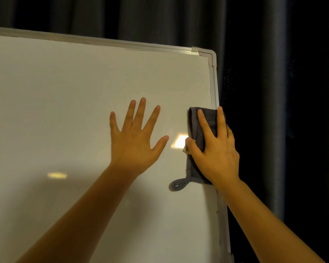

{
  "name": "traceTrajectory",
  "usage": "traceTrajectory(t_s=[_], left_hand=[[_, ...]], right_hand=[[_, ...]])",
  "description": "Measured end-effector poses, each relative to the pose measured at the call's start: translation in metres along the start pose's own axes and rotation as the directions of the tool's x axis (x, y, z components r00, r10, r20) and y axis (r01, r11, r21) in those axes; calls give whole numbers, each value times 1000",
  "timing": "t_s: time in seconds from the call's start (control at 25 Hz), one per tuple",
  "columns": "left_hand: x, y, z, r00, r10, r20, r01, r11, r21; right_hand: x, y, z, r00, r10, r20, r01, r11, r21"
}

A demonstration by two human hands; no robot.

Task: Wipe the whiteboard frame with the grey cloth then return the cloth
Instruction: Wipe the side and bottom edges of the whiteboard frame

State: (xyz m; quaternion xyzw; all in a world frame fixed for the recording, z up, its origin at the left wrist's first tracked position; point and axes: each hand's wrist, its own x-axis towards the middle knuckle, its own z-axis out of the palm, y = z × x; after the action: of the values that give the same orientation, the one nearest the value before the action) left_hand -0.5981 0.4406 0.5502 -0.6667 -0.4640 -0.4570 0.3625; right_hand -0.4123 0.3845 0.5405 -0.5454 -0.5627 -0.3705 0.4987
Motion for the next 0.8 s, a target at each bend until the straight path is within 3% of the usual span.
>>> traceTrajectory(t_s=[0.24,0.52,0.8], left_hand=[[-59,11,9,999,13,-51,-16,998,-56],[-112,26,19,1000,-19,-1,19,1000,-24],[-130,37,3,998,-55,-15,55,998,-26]], right_hand=[[-55,3,7,999,29,14,-30,998,55],[-118,8,11,994,70,79,-76,995,69],[-132,7,-8,997,75,32,-76,997,34]])
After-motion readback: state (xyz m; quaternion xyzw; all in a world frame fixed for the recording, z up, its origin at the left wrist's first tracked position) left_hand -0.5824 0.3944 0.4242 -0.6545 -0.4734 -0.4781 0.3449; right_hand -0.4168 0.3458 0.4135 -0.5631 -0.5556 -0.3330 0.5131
